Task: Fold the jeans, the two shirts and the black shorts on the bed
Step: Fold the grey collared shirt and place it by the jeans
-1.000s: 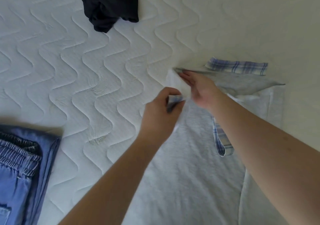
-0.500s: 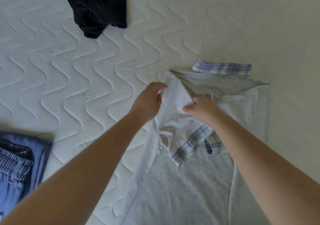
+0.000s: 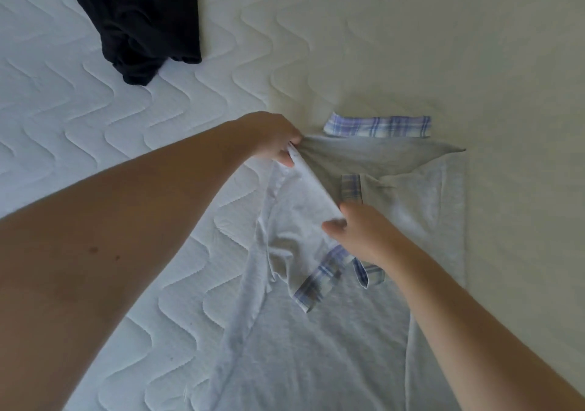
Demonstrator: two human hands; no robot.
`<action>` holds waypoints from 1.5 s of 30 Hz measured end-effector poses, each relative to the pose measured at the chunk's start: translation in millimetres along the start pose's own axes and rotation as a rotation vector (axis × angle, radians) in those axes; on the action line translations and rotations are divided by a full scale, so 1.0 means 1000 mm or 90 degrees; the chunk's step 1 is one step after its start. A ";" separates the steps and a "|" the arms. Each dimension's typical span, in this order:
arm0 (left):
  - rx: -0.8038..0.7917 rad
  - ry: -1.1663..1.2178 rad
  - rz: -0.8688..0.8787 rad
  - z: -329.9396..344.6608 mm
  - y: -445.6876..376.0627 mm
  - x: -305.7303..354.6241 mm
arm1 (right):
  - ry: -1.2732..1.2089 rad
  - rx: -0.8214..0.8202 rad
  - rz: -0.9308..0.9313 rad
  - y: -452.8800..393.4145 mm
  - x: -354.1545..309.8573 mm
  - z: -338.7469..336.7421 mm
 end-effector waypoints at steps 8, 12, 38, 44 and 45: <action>0.030 0.032 -0.029 0.009 -0.006 0.003 | -0.251 0.013 0.059 0.008 0.018 -0.048; 0.031 0.052 -0.037 0.010 -0.013 0.001 | -0.273 0.068 0.117 0.000 0.045 -0.038; 0.264 0.165 -0.185 0.037 -0.013 0.022 | -0.586 0.267 0.262 -0.013 0.097 -0.024; 0.269 0.231 -0.188 0.041 -0.006 0.021 | -0.590 0.034 0.316 0.013 0.102 0.004; 0.289 0.246 -0.192 0.042 -0.003 0.021 | -0.612 0.029 0.293 0.019 0.098 0.005</action>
Point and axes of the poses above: each hand's wrist, its own y-axis away from the middle knuckle, its own z-axis out of the palm, x = y × z, the point moved 1 cm from there along -y, towards the middle knuckle, and after that the axes turned 13 degrees about x, right-handed, at the moved point
